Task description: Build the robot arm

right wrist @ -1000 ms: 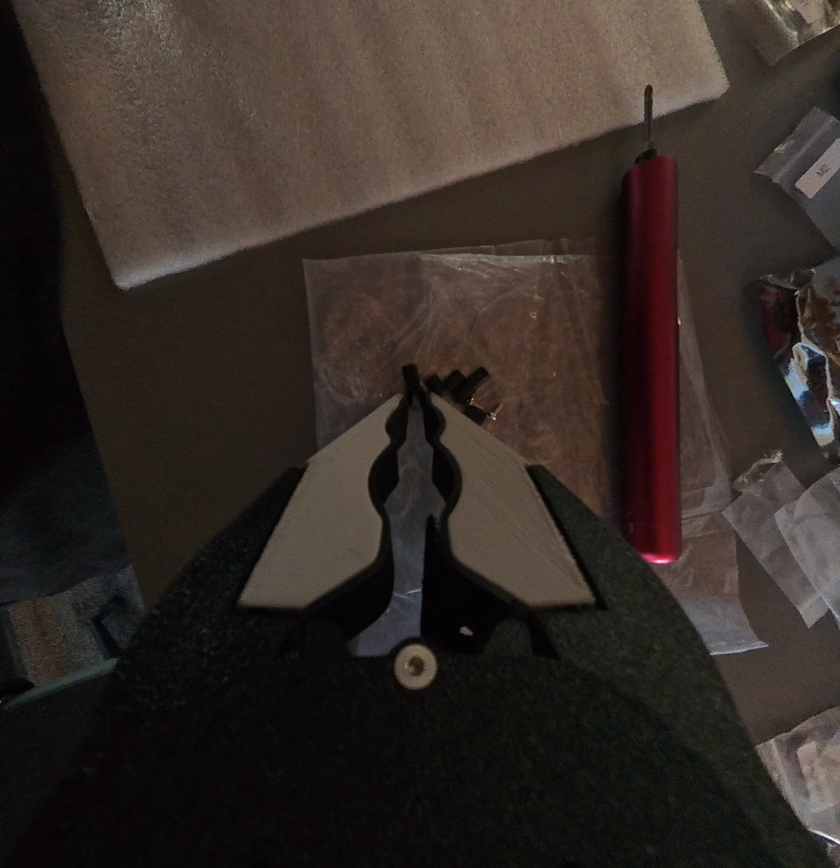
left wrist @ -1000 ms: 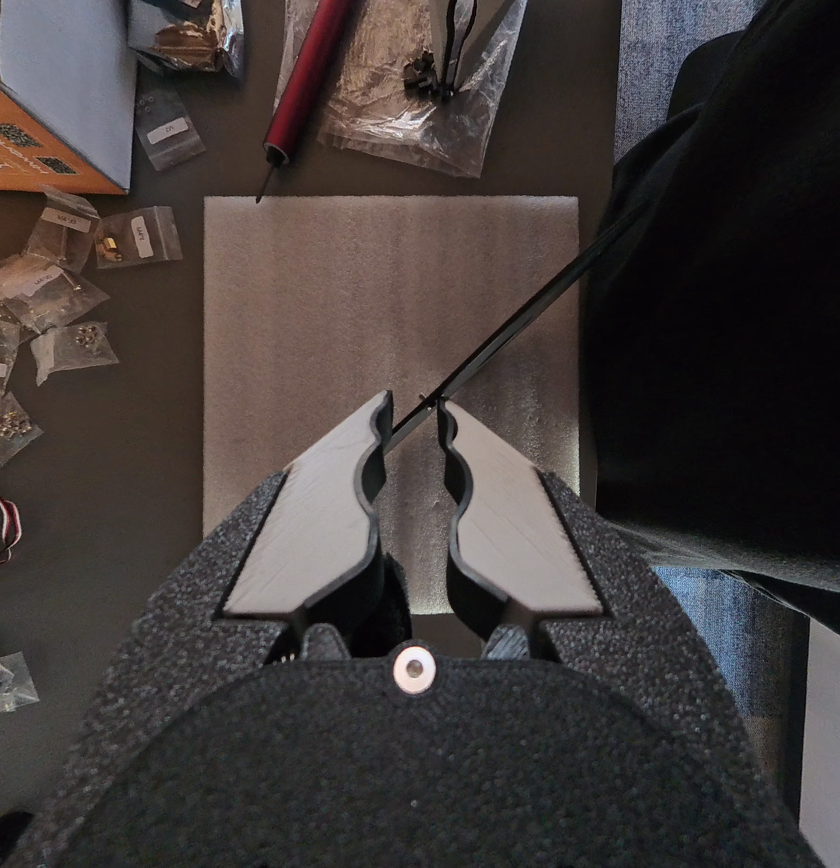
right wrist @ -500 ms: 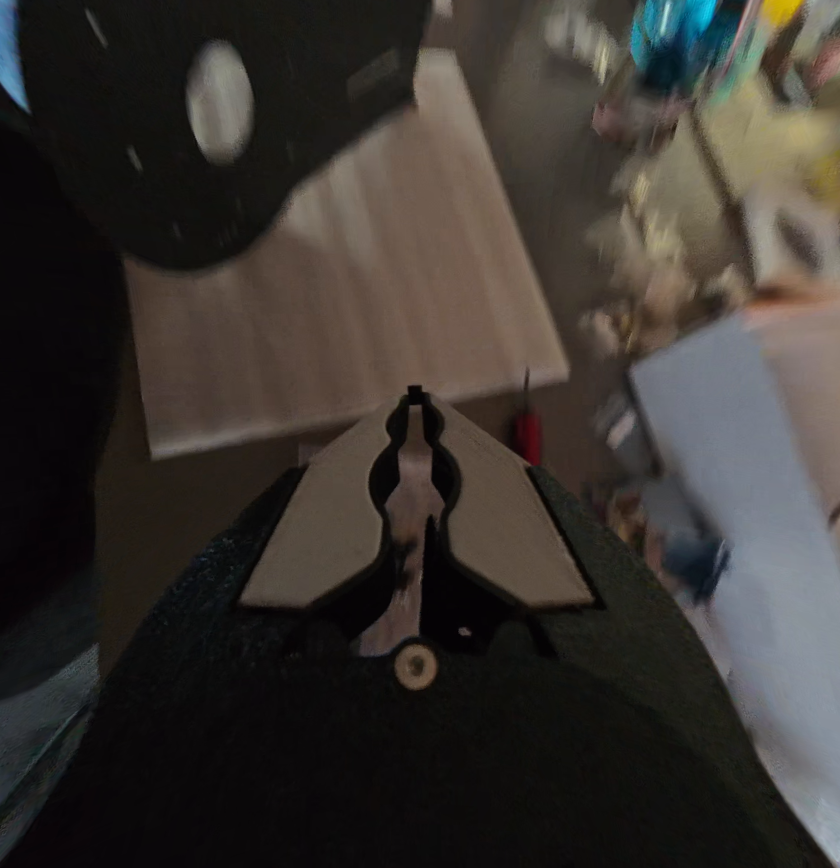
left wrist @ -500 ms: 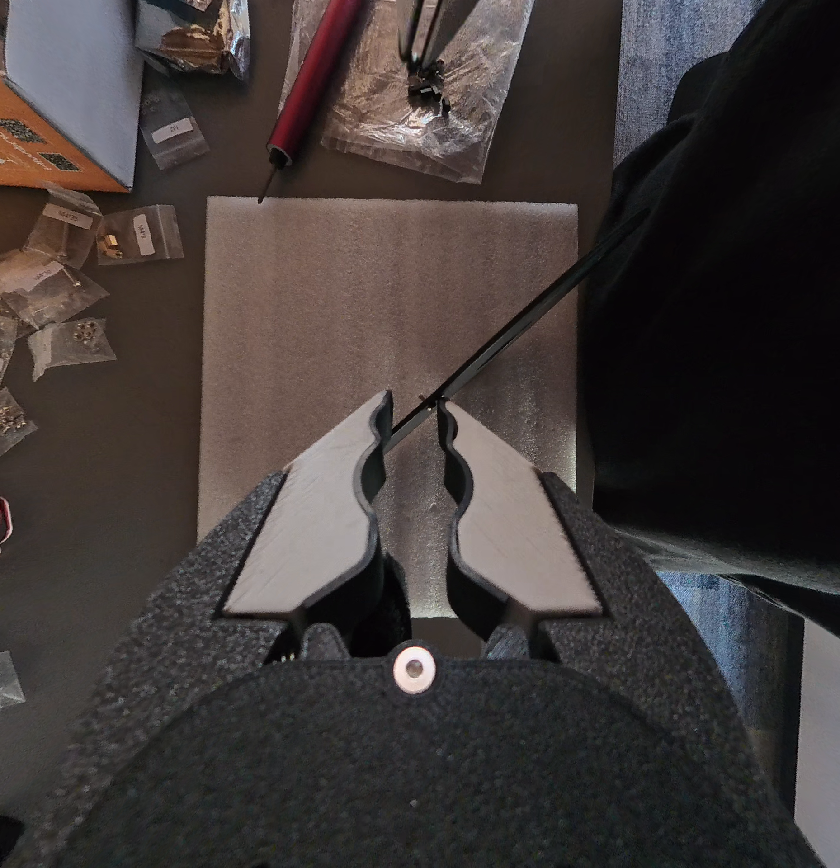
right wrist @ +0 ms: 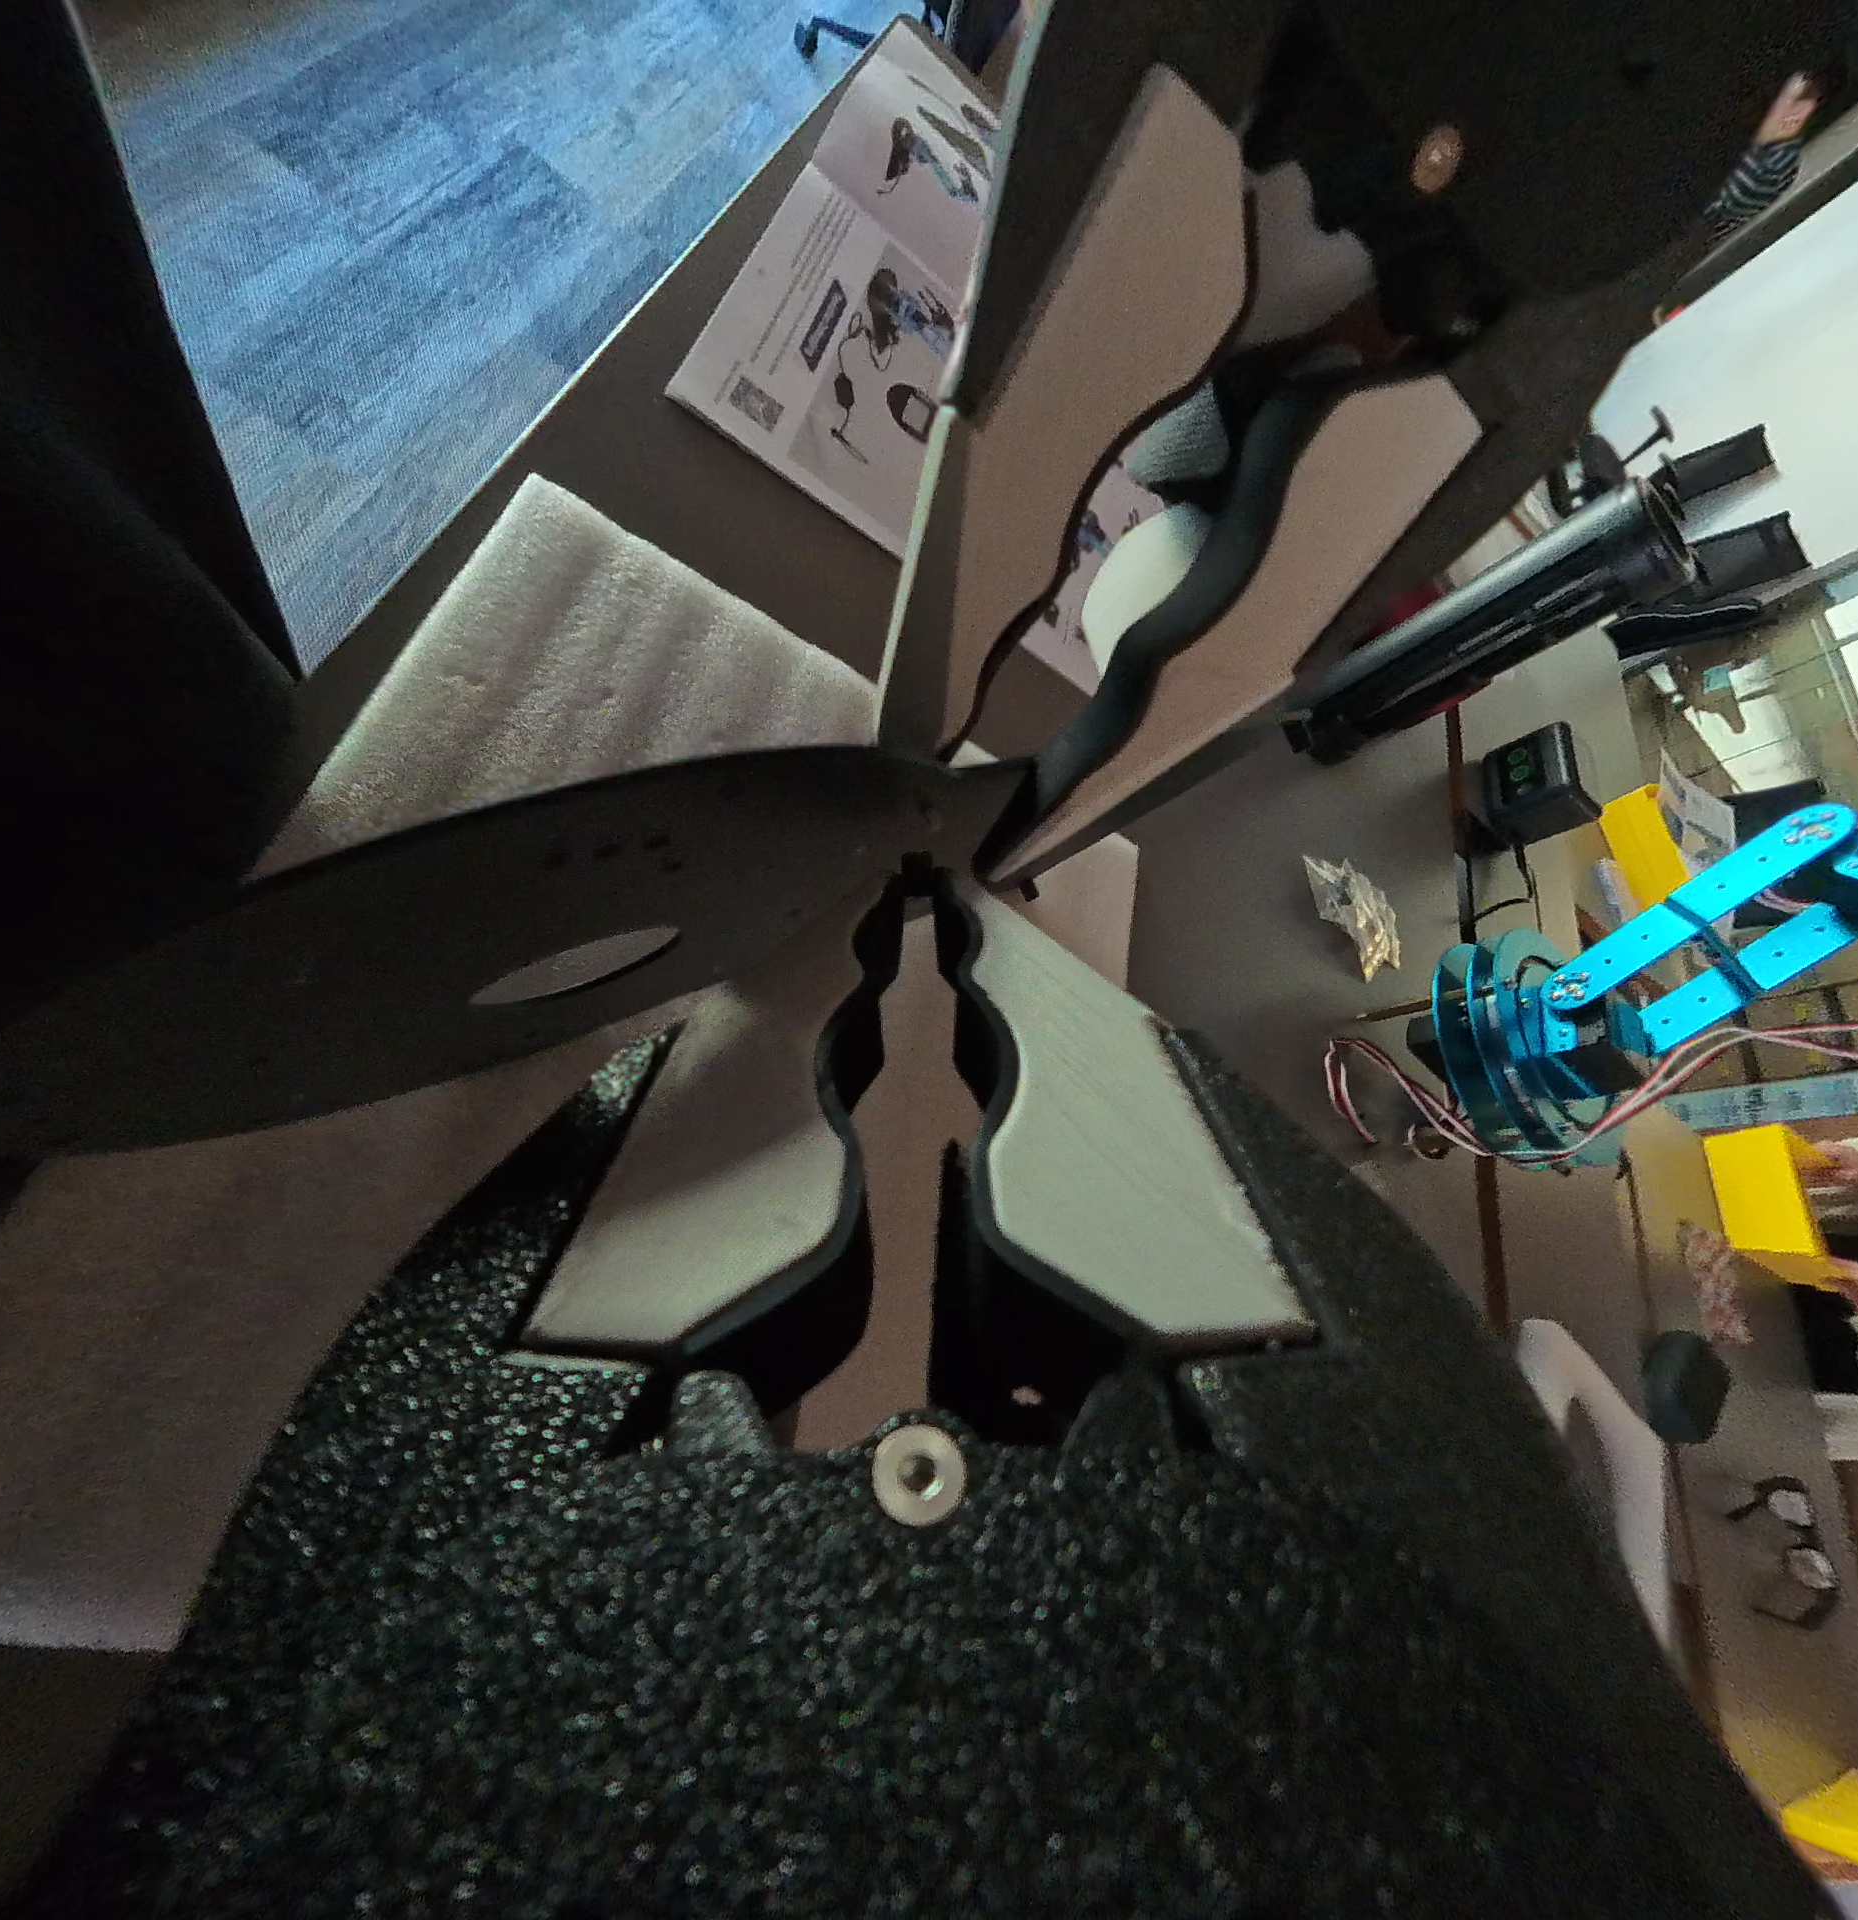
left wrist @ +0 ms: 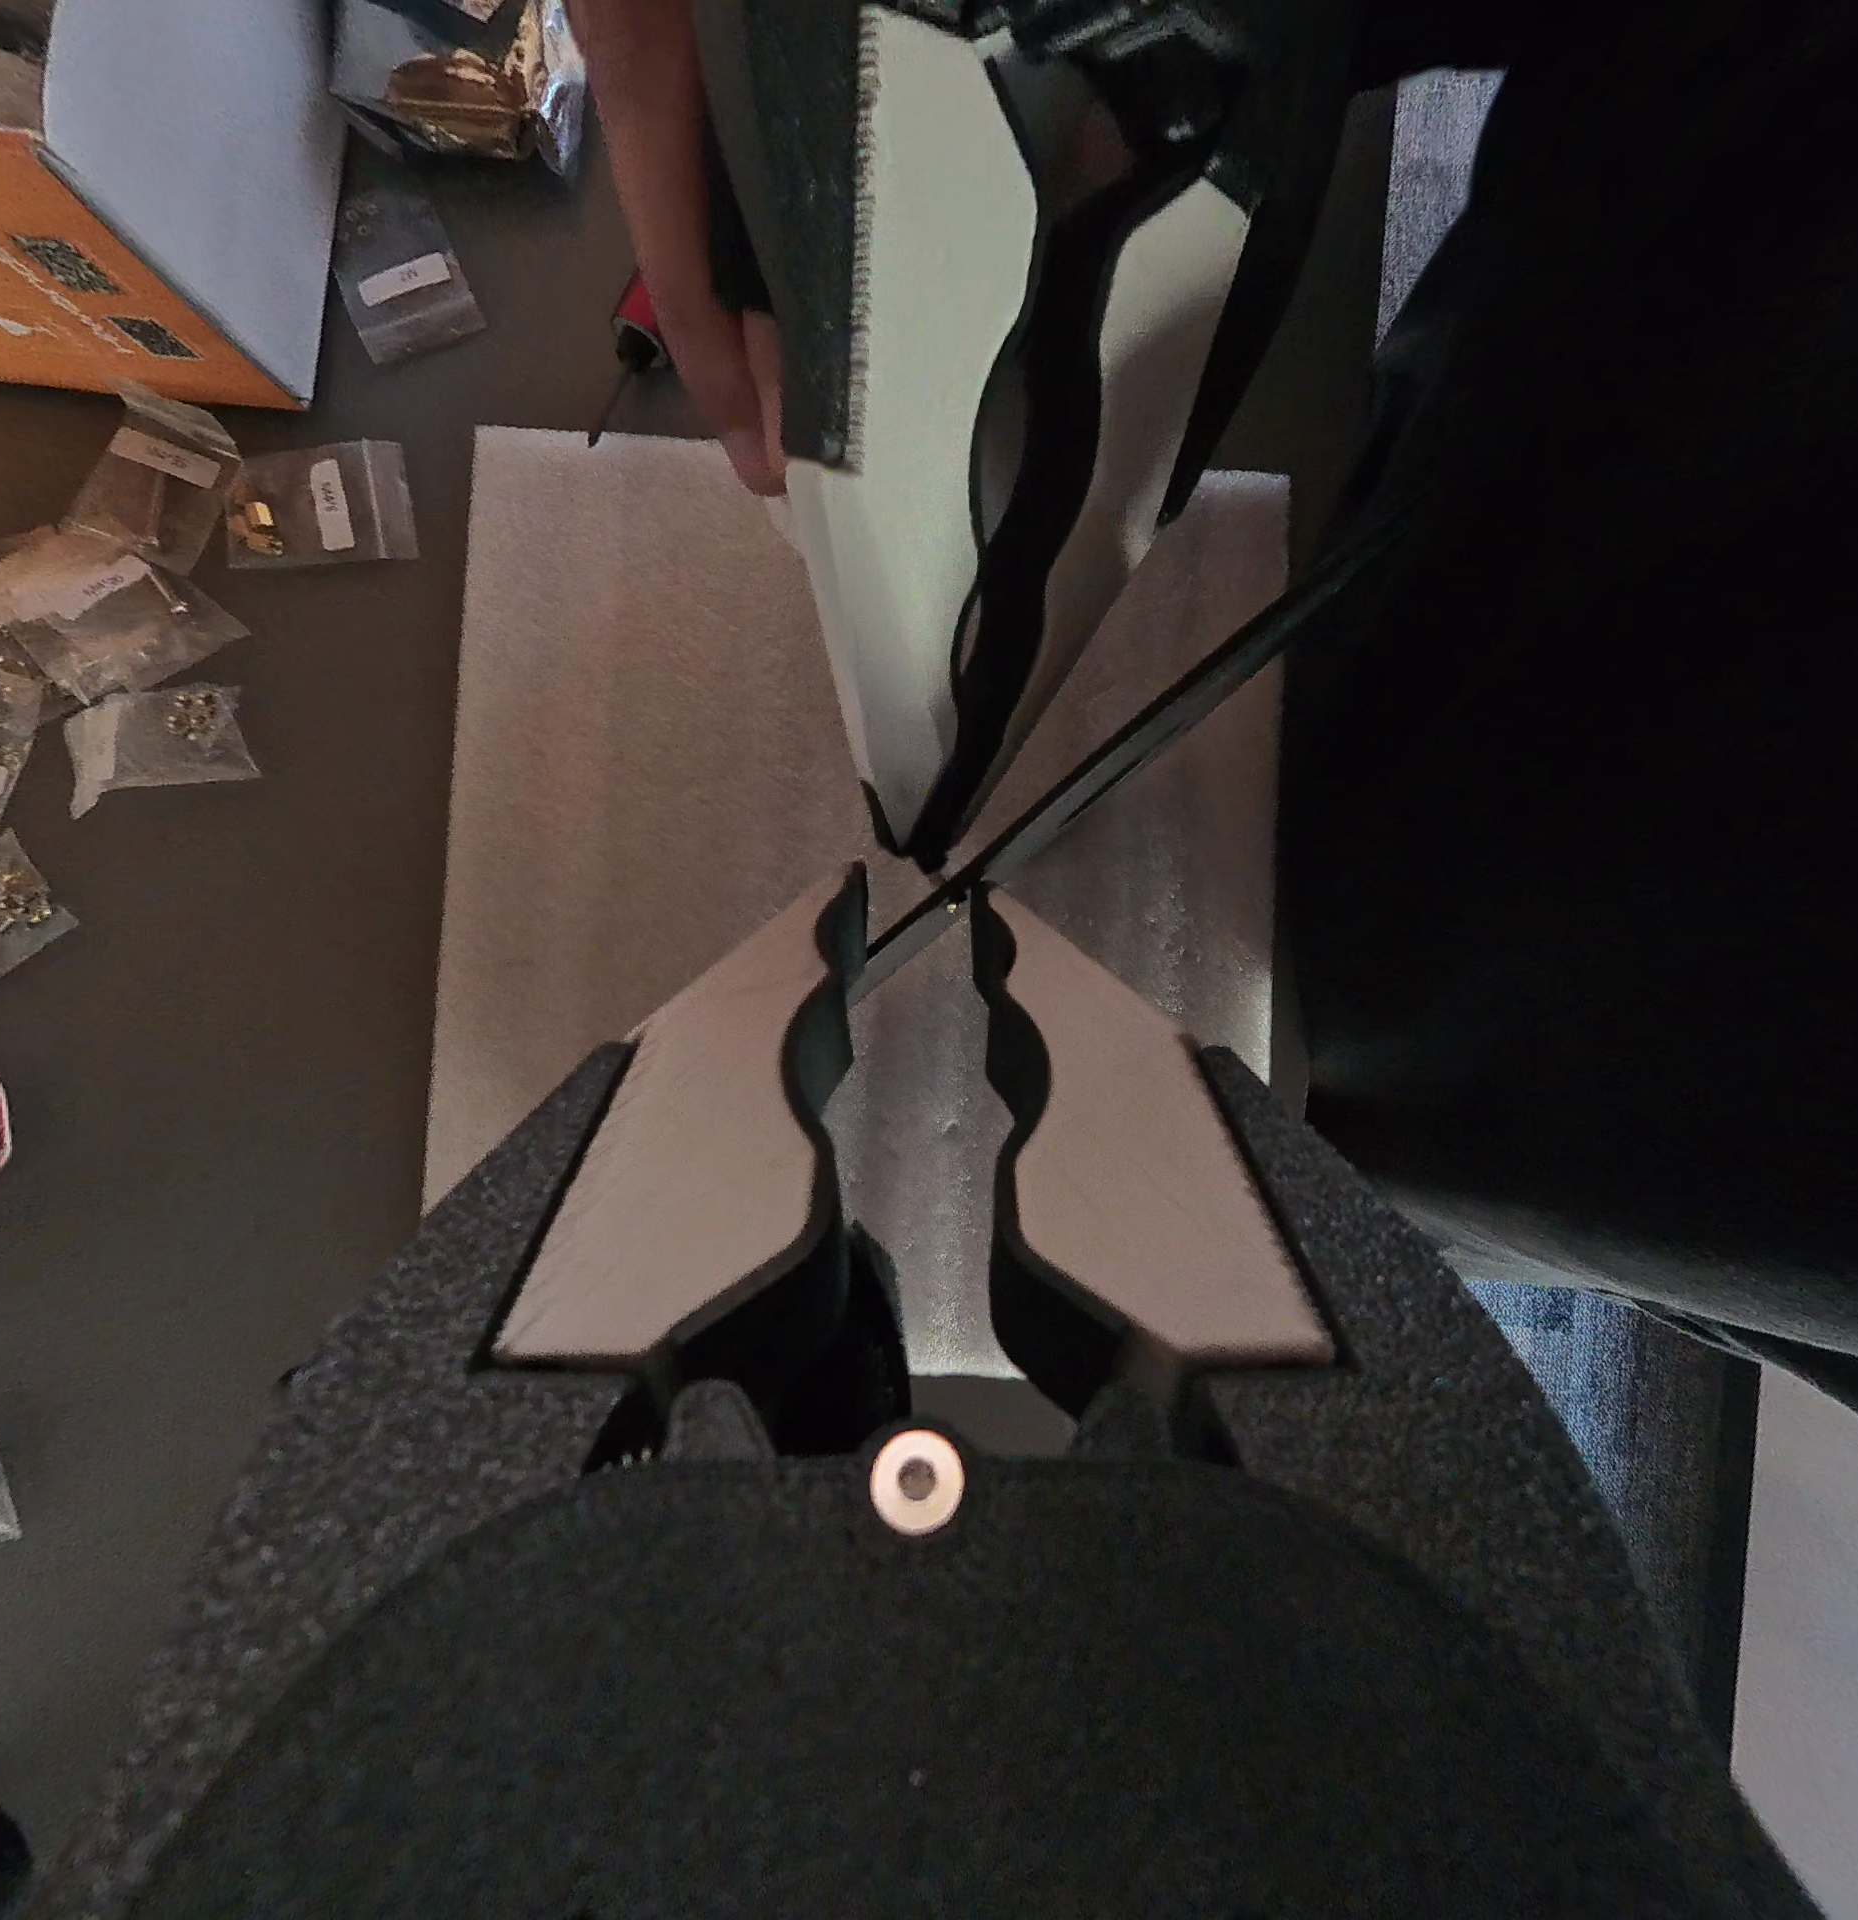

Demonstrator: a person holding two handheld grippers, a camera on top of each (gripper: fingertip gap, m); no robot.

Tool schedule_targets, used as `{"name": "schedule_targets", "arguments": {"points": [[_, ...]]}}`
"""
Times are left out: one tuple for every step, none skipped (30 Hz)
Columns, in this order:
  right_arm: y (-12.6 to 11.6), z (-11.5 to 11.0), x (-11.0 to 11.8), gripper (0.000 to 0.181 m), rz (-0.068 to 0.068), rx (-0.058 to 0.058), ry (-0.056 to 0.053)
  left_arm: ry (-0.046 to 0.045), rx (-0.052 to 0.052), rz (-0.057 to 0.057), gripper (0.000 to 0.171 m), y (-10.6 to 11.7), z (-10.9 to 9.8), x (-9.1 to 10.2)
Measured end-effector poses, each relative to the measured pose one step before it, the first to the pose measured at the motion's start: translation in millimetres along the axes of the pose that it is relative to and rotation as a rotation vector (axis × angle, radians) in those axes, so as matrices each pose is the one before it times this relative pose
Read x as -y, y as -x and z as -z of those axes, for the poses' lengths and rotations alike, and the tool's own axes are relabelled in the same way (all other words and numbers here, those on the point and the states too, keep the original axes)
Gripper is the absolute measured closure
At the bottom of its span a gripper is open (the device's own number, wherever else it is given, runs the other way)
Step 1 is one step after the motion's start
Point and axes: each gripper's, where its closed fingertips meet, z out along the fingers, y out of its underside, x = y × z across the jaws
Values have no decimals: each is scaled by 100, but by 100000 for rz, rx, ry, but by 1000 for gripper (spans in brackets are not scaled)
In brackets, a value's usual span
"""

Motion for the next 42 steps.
{"name": "schedule_targets", "arguments": {"points": [[-135, -57, 49, 177, 2013, 38, 639, -84, -46, -38, 153, 75, -49, 76], [-165, 21, 80, 177, 1190, -93, 166, -2, -68, -113, 152, 63, -44, 64], [-179, 61, -1, 177, 564, -158, 461, 66, -103, -118, 152, 51, -35, 49], [-45, 60, -41, 177, 273, 640, 225, 55, -100, -147, 152, 32, -24, 33], [-19, 58, -28, 177, 90, 531, 196, -16, -105, -132, 152, 23, -17, 25], [-17, 45, 57, 177, 531, 255, -178, -113, -133, -76, 152, 22, -11, 21], [180, 24, 130, 177, 746, 1340, -411, -165, -186, -75, 152, 8, -11, 23], [8, -2, -45, 177, 832, 214, 762, -172, -163, -12, 152, 13, -7, 18], [-43, -1, -105, 177, 1002, -68, 741, -177, -139, 143, 153, 13, -3, 13], [-55, 19, -76, 177, 400, 25, 425, -101, -53, 54, 153, 10, -11, 20], [-24, 37, 59, 177, -58, 349, -404, -15, 16, -185, 152, 1, -1, 2], [-76, 46, 127, 177, 117, -119, -463, -6, -66, -158, 152, 2, 0, 1], [-42, -4, -12, 177, 940, -206, 607, -21, -207, 15, 152, 5, 4, -3], [80, -57, -26, 177, 1078, 525, 700, -99, -104, 36, 153, 4, -2, 8], [142, -58, 1, 177, 589, 929, 697, -171, 15, -71, 153, 22, -28, 29], [6, -20, -37, 177, 1016, -119, 1068, -148, -91, -39, 153, 11, -6, 15], [-33, 68, 45, 177, 1875, -554, 420, -161, -203, 95, 153, 7, -2, 11], [-86, 75, 82, 177, 1530, -641, -81, -252, -117, 63, 153, 14, -4, 18], [-8, 5, -55, 177, 650, 347, 551, -313, 46, 40, 153, 25, -17, 38], [-19, -4, -53, 177, 382, 169, 320, -248, 81, 36, 153, 37, -24, 29], [-20, 14, -20, 177, 718, -140, -165, -128, 22, -53, 153, 14, -13, 24], [19, -4, -86, 177, 22, 175, -65, -30, -48, -28, 152, 3, -14, 4], [64, -38, -162, 177, -779, 603, 422, 2, -89, 30, 152, -1, 9, 6], [16, -10, -127, 177, -697, 197, 6, -56, -86, -35, 152, -10, 4, -3], [-27, 58, -73, 177, -574, -165, -466, -151, -91, -108, 153, -6, 15, -13], [-70, 110, 13, 177, -544, -510, -808, -212, -71, -85, 152, -19, 10, -4], [-107, 144, 146, 177, -668, -624, -1301, -265, 3, 13, 152, 6, -5, 3], [-57, 104, 51, 177, -1120, 40, -694, -253, 95, -49, 152, 2, -1, 13], [38, 71, -255, 177, -1454, 596, 853, -161, 164, -359, 152, -2, 0, 6], [326, 86, -578, 177, -1939, 2011, 1856, -48, 184, -454, 151, 0, 12, -15], [758, 55, -857, 176, -3223, 4615, 1914, 86, 33, -33, 151, 0, 10, -18], [949, -71, -1245, 176, -4950, 5804, 2767, 240, -185, 359, 151, -30, 13, -28], [925, -262, -1746, 176, -5779, 5414, 4307, 284, -178, 285, 151, -24, 25, -28], [731, -496, -1998, 176, -5564, 3811, 4597, 196, 20, -14, 151, -17, 9, -22], [609, -723, -1874, 177, -5008, 2922, 3223, 97, 145, -169, 151, -18, 9, -19], [485, -807, -1575, 177, -4533, 2069, 2412, -9, 126, -42, 151, -8, 7, -10], [614, -744, -1128, 177, -3364, 2675, 1633, -125, 35, 170, 151, -1, 4, 0], [507, -588, -669, 177, -2179, 2062, 926, -168, -51, 232, 151, -17, 2, -11], [189, -407, -291, 177, -1917, 402, -174, -114, -39, 112, 151, -7, 5, -1], [-14, -70, 106, 177, -2293, -134, -2154, 10, 10, -33, 151, -4, 5, -7], [-156, 196, 80, 176, -2534, -387, -1674, 136, -1, -142, 151, 3, -3, -2], [-306, 370, 98, 170, -3218, -1354, -1868, 181, -18, -186, 151, -3, 3, 3]]}}
